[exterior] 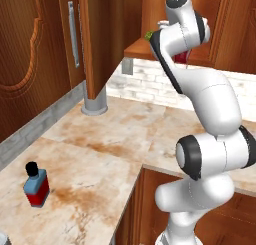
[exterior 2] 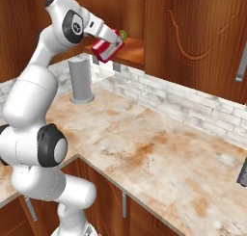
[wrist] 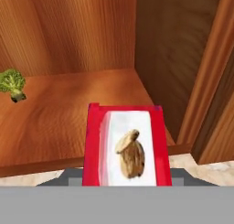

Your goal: Pick the canned food and boxed food from the counter and place them in the cabinets closest to them.

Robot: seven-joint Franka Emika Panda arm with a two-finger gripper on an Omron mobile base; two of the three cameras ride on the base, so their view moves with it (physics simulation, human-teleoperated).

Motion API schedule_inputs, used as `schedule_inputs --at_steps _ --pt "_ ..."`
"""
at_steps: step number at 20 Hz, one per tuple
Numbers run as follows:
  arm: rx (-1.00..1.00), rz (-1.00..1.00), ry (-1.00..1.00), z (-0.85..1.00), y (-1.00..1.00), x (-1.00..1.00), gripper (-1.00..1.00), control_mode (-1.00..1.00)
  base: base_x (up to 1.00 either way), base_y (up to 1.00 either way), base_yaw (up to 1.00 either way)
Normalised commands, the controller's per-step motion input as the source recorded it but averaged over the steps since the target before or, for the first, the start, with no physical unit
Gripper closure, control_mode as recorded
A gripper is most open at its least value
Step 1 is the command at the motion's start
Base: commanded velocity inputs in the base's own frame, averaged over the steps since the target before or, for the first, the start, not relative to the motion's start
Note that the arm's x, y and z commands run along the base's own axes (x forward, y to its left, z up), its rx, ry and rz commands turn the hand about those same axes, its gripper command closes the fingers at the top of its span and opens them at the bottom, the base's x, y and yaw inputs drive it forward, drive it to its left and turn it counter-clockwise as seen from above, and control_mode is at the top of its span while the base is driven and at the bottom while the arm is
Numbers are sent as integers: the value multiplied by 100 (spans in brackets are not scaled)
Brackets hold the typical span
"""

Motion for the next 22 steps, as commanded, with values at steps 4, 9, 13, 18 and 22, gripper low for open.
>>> schedule_inputs --at_steps 4,9,13,18,22 --pt "-1 0 0 -13 0 9 100 -100 0 0 0" --pt "0 0 0 -5 0 25 100 -100 0 0 0" --pt "3 0 0 0 -4 53 100 -100 0 0 0" --pt "2 0 0 0 -14 58 100 -100 0 0 0" --pt "1 0 0 -3 -20 56 100 -100 0 0 0"
